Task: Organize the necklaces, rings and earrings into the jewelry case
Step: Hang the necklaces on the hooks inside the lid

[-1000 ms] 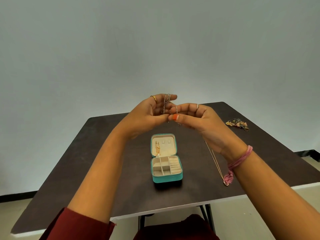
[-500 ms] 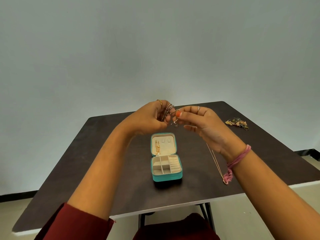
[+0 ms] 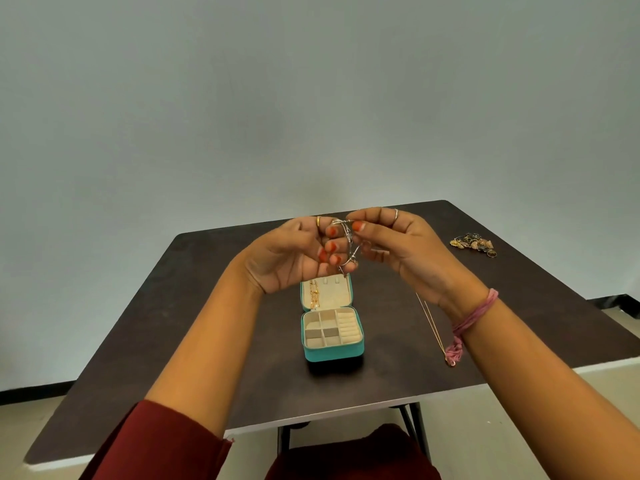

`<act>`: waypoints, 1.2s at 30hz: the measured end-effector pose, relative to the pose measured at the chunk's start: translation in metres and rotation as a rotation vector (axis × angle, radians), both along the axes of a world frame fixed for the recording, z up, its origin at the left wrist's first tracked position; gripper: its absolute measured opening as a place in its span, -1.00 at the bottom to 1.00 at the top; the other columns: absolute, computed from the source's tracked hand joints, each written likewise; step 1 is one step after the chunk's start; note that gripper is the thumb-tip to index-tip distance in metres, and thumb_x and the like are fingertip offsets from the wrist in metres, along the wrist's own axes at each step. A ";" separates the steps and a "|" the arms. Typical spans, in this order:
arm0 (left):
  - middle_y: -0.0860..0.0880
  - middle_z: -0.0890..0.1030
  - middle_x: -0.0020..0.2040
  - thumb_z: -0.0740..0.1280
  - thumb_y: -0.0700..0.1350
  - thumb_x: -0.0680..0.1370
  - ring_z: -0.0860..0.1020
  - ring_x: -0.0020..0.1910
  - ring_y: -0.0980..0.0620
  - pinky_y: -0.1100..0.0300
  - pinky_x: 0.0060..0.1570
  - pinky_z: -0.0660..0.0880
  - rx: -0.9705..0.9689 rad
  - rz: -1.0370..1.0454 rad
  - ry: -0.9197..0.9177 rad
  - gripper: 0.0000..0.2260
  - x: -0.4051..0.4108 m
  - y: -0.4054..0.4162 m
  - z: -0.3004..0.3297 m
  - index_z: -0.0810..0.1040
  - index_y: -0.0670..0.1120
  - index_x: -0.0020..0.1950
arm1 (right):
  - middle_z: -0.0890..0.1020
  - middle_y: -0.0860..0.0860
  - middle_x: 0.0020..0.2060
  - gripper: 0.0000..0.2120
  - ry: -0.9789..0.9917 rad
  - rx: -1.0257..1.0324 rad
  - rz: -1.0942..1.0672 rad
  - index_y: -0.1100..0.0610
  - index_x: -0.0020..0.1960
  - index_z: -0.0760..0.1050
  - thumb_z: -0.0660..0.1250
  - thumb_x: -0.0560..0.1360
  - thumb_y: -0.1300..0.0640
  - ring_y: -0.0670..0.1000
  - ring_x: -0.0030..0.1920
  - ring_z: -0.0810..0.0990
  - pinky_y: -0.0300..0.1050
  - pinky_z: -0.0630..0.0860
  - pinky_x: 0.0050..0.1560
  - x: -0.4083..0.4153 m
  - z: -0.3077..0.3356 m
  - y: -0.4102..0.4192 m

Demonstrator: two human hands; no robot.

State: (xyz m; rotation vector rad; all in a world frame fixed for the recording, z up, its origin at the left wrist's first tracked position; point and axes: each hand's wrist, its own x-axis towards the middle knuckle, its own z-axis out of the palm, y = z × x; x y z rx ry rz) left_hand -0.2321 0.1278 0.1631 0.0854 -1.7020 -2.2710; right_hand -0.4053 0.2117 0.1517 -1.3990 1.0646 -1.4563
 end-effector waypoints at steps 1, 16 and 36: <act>-0.02 0.51 -0.31 0.39 -0.30 0.32 0.51 -0.31 0.08 0.09 0.02 0.57 0.046 -0.031 0.024 -0.85 -0.002 -0.001 -0.001 0.56 -0.13 -0.15 | 0.67 -0.10 -0.22 -0.86 -0.007 0.010 0.000 0.04 -0.03 0.62 0.32 0.51 0.22 -0.17 -0.17 0.58 -0.16 0.47 -0.02 0.001 -0.001 -0.001; -0.03 0.52 -0.32 0.50 0.03 0.30 0.43 -0.51 0.17 0.14 -0.09 0.35 0.025 0.237 0.159 -0.57 -0.008 -0.005 -0.009 0.62 -0.16 0.07 | 0.66 -0.14 0.08 -0.73 0.250 -0.077 -0.034 -0.01 0.24 0.53 0.28 0.56 0.15 -0.17 0.12 0.60 -0.22 0.47 0.07 -0.003 0.023 -0.002; -0.06 0.38 -0.41 0.27 0.41 0.39 0.22 -0.61 0.18 0.14 0.11 0.47 -0.138 0.290 -0.178 -0.49 -0.008 0.002 -0.014 0.67 0.07 0.06 | 0.52 -0.06 0.01 -0.74 1.249 -0.365 0.000 -0.05 0.21 0.57 0.31 0.54 0.08 -0.10 -0.09 0.53 -0.38 0.41 -0.11 -0.018 0.038 -0.024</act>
